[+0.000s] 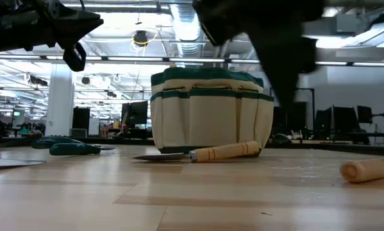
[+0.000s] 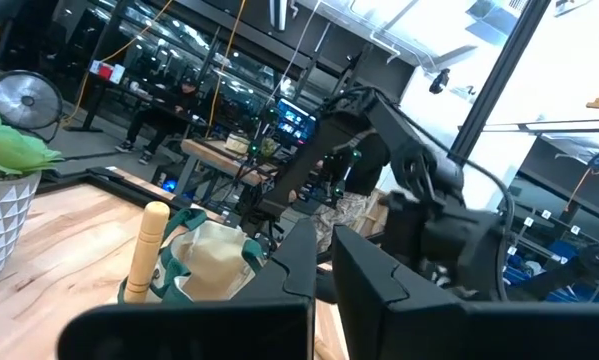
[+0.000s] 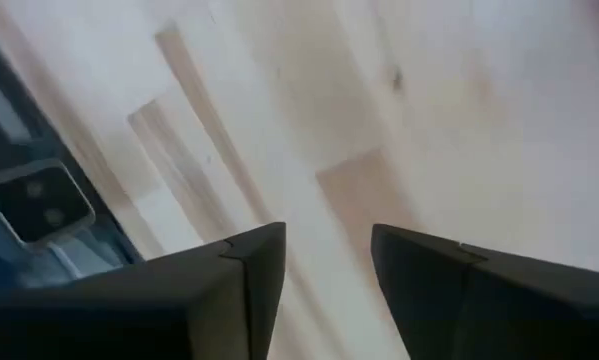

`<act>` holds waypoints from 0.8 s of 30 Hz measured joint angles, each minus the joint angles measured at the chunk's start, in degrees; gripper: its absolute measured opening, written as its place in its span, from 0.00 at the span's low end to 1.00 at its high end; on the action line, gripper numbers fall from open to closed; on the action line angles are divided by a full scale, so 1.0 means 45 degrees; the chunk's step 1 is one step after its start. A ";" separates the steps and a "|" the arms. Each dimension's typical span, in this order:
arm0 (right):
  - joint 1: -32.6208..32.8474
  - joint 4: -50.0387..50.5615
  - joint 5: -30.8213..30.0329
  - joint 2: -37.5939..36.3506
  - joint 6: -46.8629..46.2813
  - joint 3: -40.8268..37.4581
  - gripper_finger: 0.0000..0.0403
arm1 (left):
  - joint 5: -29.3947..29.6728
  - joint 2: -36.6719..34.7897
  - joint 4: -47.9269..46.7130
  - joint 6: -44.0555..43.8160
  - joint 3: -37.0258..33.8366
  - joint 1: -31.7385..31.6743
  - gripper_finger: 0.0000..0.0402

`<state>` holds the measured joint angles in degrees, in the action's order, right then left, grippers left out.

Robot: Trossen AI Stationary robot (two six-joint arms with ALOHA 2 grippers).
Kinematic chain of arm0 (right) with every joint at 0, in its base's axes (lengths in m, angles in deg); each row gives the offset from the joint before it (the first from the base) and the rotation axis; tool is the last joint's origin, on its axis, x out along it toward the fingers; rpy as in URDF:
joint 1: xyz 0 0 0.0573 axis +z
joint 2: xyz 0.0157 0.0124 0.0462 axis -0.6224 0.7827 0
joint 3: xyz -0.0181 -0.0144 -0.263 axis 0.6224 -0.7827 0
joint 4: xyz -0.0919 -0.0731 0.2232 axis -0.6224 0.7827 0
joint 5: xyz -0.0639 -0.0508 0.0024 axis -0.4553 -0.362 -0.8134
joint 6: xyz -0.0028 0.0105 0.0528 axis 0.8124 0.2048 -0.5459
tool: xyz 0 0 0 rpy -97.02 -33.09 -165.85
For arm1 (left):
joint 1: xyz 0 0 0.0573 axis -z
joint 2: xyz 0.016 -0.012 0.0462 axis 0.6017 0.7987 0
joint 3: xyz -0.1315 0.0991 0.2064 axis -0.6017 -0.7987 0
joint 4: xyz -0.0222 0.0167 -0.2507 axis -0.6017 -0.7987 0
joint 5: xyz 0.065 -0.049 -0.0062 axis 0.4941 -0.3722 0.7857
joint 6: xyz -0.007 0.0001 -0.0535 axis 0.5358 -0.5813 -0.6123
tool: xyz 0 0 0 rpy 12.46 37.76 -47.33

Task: Pick & Place Garden tools in Gardening bag
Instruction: Put the right trowel into the gardening bag

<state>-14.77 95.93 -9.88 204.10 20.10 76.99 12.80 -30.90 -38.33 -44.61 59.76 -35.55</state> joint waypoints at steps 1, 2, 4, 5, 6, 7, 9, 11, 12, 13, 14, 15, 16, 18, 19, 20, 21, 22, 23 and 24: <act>-0.0092 0.0255 -0.0146 -0.0006 0.1050 0.0124 0.36 | 0.0000 0.0000 0.0000 0.0000 0.0000 0.0000 0.02; -0.0137 0.0578 -0.0248 -0.0006 0.2043 0.0171 0.36 | -0.0001 0.0000 0.0001 0.0000 0.0000 -0.0001 0.02; -0.0074 0.1521 -0.0330 -0.0004 0.3938 0.0158 0.36 | 0.0000 0.0000 0.0000 0.0000 0.0000 -0.0003 0.02; 0.0012 0.2035 -0.0324 -0.0001 0.4864 0.0156 0.36 | 0.0000 0.0000 0.0000 0.0000 0.0000 -0.0003 0.02; 0.0108 0.2545 -0.0292 -0.0001 0.5732 0.0156 0.36 | -0.0005 0.0000 0.0000 0.0000 0.0000 0.0002 0.02; 0.0201 0.2904 -0.0268 -0.0001 0.6554 0.0149 0.36 | -0.0002 0.0000 0.0000 0.0000 0.0000 0.0002 0.02; 0.0345 0.3052 0.0142 -0.0001 0.7847 -0.0025 0.37 | 0.0000 0.0000 0.0000 0.0000 0.0000 -0.0002 0.02; 0.0452 0.3065 0.0643 -0.0001 0.8766 -0.0256 0.38 | 0.0000 0.0001 0.0000 0.0000 0.0000 -0.0001 0.02; 0.0482 0.3035 0.0726 -0.0001 0.9077 -0.0367 0.39 | 0.0000 0.0002 0.0000 0.0000 0.0000 -0.0001 0.02; 0.0490 0.2913 0.0739 -0.0001 0.9339 -0.0493 0.39 | -0.0002 0.0003 0.0000 0.0000 0.0000 -0.0003 0.02; 0.0487 0.2646 0.0747 -0.0001 0.9544 -0.0665 0.40 | -0.0003 0.0000 0.0000 0.0000 0.0000 -0.0001 0.02; 0.0487 0.2292 0.0742 -0.0001 0.9662 -0.0873 0.40 | 0.0000 0.0001 0.0000 0.0000 0.0000 -0.0003 0.02; 0.0487 0.1981 0.0735 0.0000 0.9706 -0.1083 0.40 | 0.0000 0.0000 0.0000 0.0000 0.0000 -0.0002 0.02; 0.0467 0.1673 0.0686 0.0008 0.9847 -0.1375 0.41 | -0.0004 0.0000 0.0000 0.0000 0.0000 0.0001 0.02; 0.0443 0.1528 0.0617 0.0008 0.9897 -0.1488 0.41 | 0.0000 0.0001 0.0000 0.0000 0.0000 -0.0003 0.02; 0.0408 0.1319 0.0553 0.0008 0.9916 -0.1628 0.41 | 0.0000 0.0000 0.0000 0.0000 0.0000 -0.0001 0.02; 0.0372 0.1078 0.0559 0.0008 0.9914 -0.1808 0.41 | -0.0002 0.0000 0.0000 0.0000 0.0000 -0.0003 0.02; 0.0356 0.0873 0.0560 0.0008 0.9914 -0.1990 0.41 | -0.0001 0.0005 0.0000 -0.0001 0.0000 0.0001 0.02; 0.0360 0.0749 0.0560 0.0008 0.9914 -0.2135 0.41 | 0.0000 0.0000 0.0000 0.0000 0.0000 0.0002 0.02; 0.0399 0.0646 0.0518 0.0008 0.9914 -0.2252 0.41 | 0.0000 0.0000 0.0000 0.0000 0.0000 0.0002 0.02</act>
<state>-12.98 98.84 -7.54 204.14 64.71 66.85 12.80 -30.90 -38.33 -44.61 59.76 -35.54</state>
